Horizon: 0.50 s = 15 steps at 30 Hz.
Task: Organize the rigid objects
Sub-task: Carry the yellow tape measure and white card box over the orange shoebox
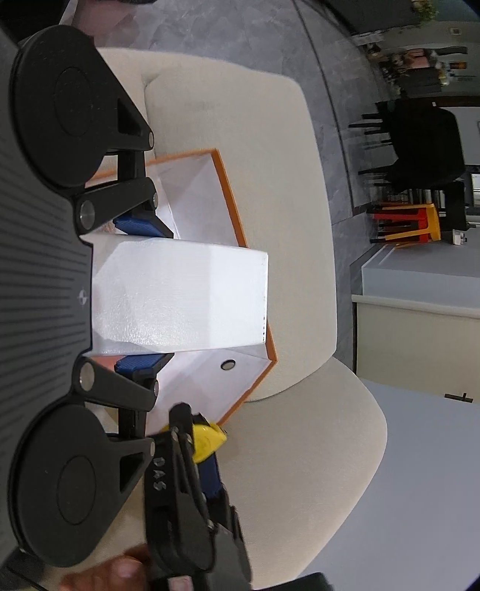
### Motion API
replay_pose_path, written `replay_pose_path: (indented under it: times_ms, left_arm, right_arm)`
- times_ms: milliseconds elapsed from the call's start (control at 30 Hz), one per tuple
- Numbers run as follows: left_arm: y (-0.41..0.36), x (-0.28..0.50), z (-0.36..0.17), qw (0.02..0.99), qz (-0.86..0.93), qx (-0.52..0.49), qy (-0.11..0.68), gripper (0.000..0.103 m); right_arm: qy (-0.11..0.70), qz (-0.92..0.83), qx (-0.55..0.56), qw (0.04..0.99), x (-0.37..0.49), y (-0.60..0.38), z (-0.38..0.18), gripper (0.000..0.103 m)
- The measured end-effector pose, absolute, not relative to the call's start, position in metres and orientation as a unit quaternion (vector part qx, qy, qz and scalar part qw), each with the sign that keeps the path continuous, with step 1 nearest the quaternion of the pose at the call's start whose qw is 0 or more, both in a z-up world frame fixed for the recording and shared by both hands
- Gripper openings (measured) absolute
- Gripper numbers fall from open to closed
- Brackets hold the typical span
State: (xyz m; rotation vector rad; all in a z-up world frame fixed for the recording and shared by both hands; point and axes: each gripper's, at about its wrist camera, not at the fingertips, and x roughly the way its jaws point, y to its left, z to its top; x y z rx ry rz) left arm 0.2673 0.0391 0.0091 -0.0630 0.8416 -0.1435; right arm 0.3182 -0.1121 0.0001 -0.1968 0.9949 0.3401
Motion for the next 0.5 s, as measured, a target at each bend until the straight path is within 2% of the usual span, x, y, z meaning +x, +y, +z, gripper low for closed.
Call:
replay_pose_path:
  times_ms: [500]
  left_arm:
    - [0.053,0.318,-0.03,0.88,-0.053,-0.111,0.458,0.069]
  right_arm:
    - [0.499,0.147,-0.096,0.849,0.355,-0.11,-0.037,0.053]
